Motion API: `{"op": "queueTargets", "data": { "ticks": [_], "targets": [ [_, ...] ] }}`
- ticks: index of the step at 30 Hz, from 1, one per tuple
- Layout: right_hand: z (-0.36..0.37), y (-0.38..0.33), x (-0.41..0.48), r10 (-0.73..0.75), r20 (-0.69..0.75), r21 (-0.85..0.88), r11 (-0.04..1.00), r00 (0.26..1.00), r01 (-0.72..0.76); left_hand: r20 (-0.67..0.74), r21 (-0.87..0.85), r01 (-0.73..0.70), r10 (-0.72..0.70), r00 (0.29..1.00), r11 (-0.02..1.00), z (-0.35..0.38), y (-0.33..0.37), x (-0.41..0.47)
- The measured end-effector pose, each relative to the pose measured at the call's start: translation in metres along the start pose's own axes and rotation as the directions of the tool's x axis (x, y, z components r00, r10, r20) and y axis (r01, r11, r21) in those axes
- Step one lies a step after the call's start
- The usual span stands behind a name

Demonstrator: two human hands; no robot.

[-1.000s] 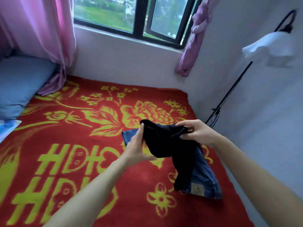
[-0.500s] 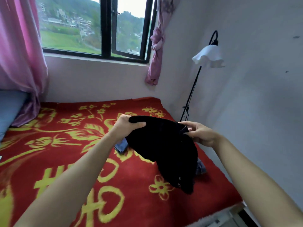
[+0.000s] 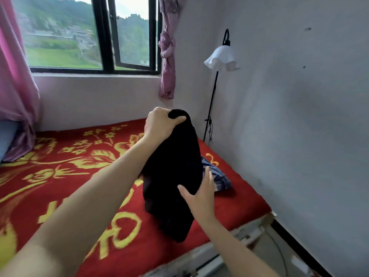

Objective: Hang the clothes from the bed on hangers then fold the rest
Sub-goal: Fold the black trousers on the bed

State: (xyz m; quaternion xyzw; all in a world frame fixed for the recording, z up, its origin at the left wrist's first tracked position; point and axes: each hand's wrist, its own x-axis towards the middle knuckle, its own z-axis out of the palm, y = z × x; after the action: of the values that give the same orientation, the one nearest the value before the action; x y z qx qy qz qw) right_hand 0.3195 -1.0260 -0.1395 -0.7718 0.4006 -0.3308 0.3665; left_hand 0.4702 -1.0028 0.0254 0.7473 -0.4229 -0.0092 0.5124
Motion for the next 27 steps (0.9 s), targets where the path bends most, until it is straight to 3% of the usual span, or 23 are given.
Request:
{"op": "queueTargets", "data": {
  "ticks": [3,6,12,14,16,20,23,27],
  "targets": [
    [-0.017,0.017,-0.017,0.107,-0.002,-0.058,0.993,0.994,-0.107,-0.044,0.014,0.041,-0.040,0.998,0.999,0.007,0.009,-0.032],
    [-0.037,0.039,-0.035,0.146,-0.041,-0.222,0.963,0.988,-0.151,-0.123,-0.006,0.088,-0.088,0.988,0.996,-0.005,0.000,-0.059],
    [-0.097,0.031,-0.016,0.002,-0.151,-0.300,0.953,0.989,-0.048,-0.271,-0.069,0.146,-0.159,0.949,0.987,-0.064,-0.019,-0.119],
    [-0.111,0.005,-0.009,-0.151,-0.176,-0.352,0.932,0.973,0.081,-0.331,-0.077,0.142,-0.160,0.930,0.987,-0.095,-0.016,-0.132],
    [-0.121,-0.029,-0.004,-0.315,-0.203,-0.385,0.896,0.927,0.220,-0.389,-0.059,0.108,-0.123,0.913,0.992,-0.129,-0.007,-0.140],
    [-0.142,-0.117,0.008,-0.456,-0.345,-0.379,0.867,0.820,0.323,-0.498,-0.116,0.003,-0.061,0.865,0.993,-0.199,0.028,-0.157],
    [-0.151,-0.186,-0.006,-0.530,-0.481,-0.337,0.847,0.698,0.410,-0.583,-0.093,-0.135,0.056,0.811,0.987,-0.254,0.061,-0.171],
    [-0.160,-0.259,-0.034,-0.651,-0.562,-0.381,0.751,0.510,0.539,-0.692,0.074,-0.249,0.230,0.684,0.966,-0.327,0.093,-0.198]
  ]
}}
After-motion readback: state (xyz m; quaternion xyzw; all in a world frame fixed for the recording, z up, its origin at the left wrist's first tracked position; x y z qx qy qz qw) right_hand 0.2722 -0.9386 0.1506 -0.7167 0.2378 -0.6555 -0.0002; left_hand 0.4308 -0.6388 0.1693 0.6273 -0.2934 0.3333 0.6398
